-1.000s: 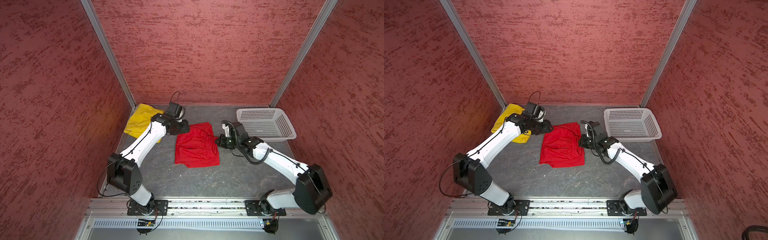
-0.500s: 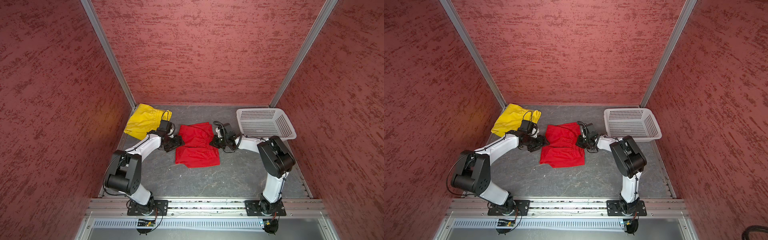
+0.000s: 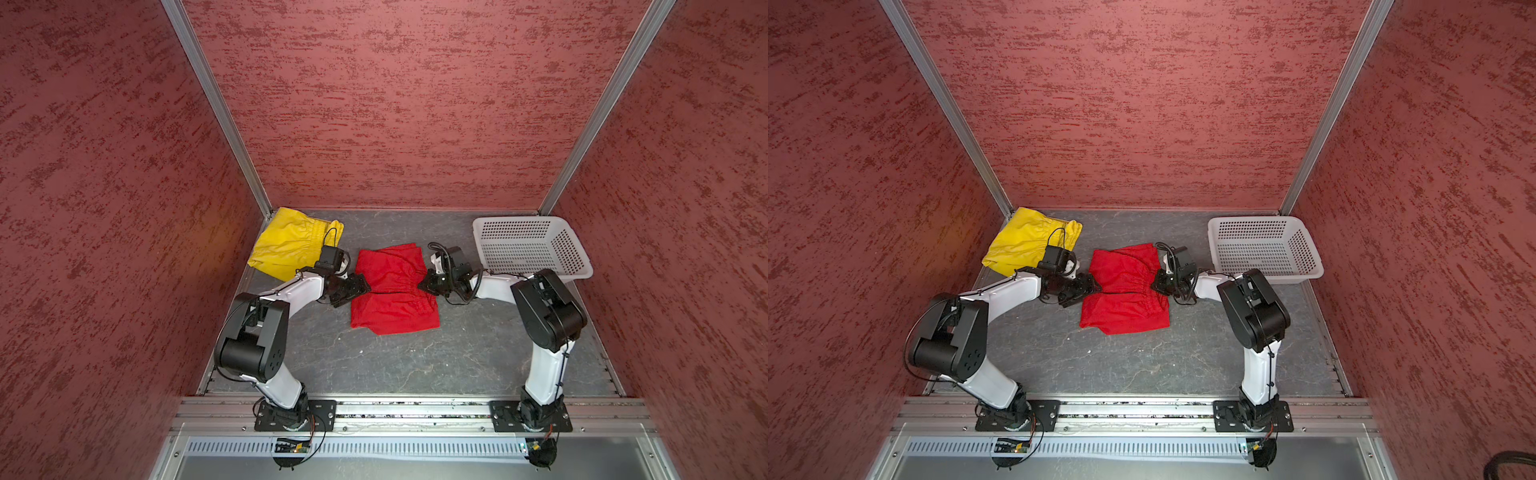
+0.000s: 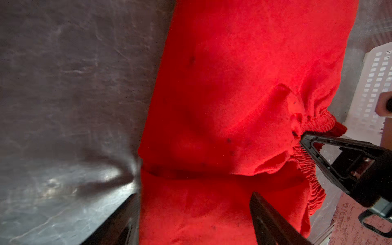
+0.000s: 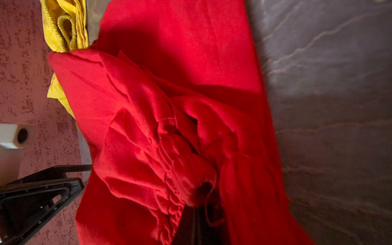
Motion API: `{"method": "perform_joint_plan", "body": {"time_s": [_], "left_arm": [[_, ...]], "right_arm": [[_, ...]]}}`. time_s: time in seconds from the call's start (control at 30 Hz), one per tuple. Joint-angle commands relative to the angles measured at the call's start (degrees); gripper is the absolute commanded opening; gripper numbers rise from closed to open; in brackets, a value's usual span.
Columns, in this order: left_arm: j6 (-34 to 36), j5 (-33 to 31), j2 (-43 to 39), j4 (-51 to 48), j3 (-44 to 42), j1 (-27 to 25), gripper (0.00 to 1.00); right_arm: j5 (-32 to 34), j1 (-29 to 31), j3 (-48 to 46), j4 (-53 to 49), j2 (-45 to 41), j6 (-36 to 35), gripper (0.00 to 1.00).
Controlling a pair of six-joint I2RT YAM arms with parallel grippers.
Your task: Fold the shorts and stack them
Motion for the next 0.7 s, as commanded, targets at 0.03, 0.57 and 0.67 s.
{"method": "perform_joint_plan", "body": {"time_s": [0.03, 0.57, 0.67], "left_arm": [[-1.4, 1.14, 1.49, 6.01, -1.79, -0.74, 0.82], [1.02, -9.37, 6.75, 0.98, 7.96, -4.8, 0.0], [4.8, -13.7, 10.25, -6.73, 16.82, -4.26, 0.0]], "right_arm": [[-0.47, -0.49, -1.81, 0.44, -3.61, -0.36, 0.04], [-1.76, -0.54, -4.04, 3.94, -5.62, 1.81, 0.09], [-1.65, -0.53, -4.05, 4.17, -6.78, 2.14, 0.09]]}}
